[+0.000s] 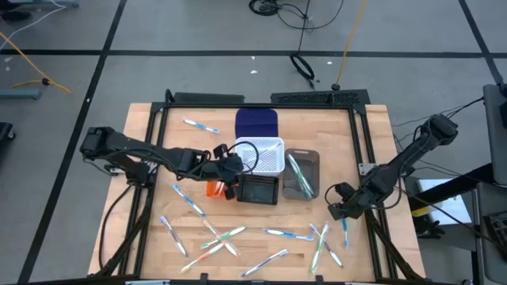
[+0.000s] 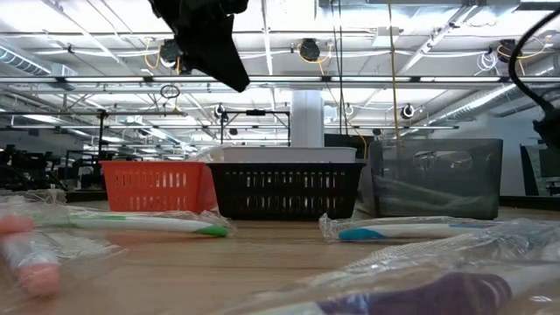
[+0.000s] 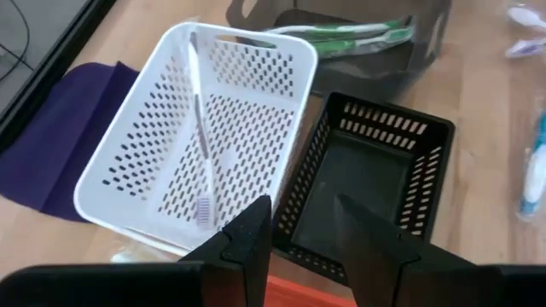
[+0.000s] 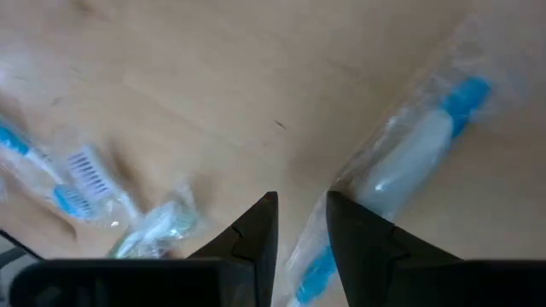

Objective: Pick & Place Toothbrushes
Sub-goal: Put the blue toothbrush into the black basket

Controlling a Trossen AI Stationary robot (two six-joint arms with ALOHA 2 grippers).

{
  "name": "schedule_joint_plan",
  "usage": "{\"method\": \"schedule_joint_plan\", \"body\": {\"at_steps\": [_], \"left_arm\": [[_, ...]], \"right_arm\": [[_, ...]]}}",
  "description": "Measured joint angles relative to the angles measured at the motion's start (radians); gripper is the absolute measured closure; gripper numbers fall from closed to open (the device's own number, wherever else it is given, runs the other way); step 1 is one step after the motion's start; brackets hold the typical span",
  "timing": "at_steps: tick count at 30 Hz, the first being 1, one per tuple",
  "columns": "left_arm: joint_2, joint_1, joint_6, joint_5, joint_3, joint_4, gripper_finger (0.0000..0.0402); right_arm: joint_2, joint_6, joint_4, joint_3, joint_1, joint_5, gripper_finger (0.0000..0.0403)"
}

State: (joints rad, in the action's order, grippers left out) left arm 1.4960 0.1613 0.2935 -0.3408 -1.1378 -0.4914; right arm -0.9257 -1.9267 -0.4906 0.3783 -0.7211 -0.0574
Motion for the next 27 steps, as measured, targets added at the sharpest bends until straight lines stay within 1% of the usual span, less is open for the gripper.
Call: {"method": "schedule_joint_plan", "body": {"at_steps": [3, 8, 12, 15, 21, 24, 27], "left_arm": [[0.000, 0.014, -0.006, 0.000, 0.000, 0.021, 0.0275], [0.000, 0.033, -0.010, 0.000, 0.000, 0.038, 0.0275], [0.000, 0.037, -0.026, -0.001, 0.000, 0.050, 0.0275], [0.000, 0.037, -0.026, -0.001, 0.000, 0.059, 0.0275], [0.000, 0.040, -0.026, -0.001, 0.000, 0.075, 0.0275], [0.000, 0.044, -0.027, -0.001, 0.000, 0.076, 0.0275], [0.000, 0.044, -0.026, -0.001, 0.000, 0.075, 0.0275]], "right_arm": [[0.003, -0.008, 0.055, -0.039, -0.001, -0.020, 0.0310], [0.003, -0.003, 0.095, -0.046, -0.001, -0.018, 0.0310], [0.002, 0.021, 0.083, -0.021, -0.001, -0.026, 0.0310], [0.005, 0.006, 0.065, -0.013, -0.001, -0.046, 0.0310], [0.009, 0.001, 0.079, -0.010, -0.001, -0.043, 0.0310], [0.009, 0.033, 0.079, 0.036, -0.001, -0.017, 0.0312], [0.009, 0.062, -0.012, 0.117, -0.009, -0.006, 0.0325]]}}
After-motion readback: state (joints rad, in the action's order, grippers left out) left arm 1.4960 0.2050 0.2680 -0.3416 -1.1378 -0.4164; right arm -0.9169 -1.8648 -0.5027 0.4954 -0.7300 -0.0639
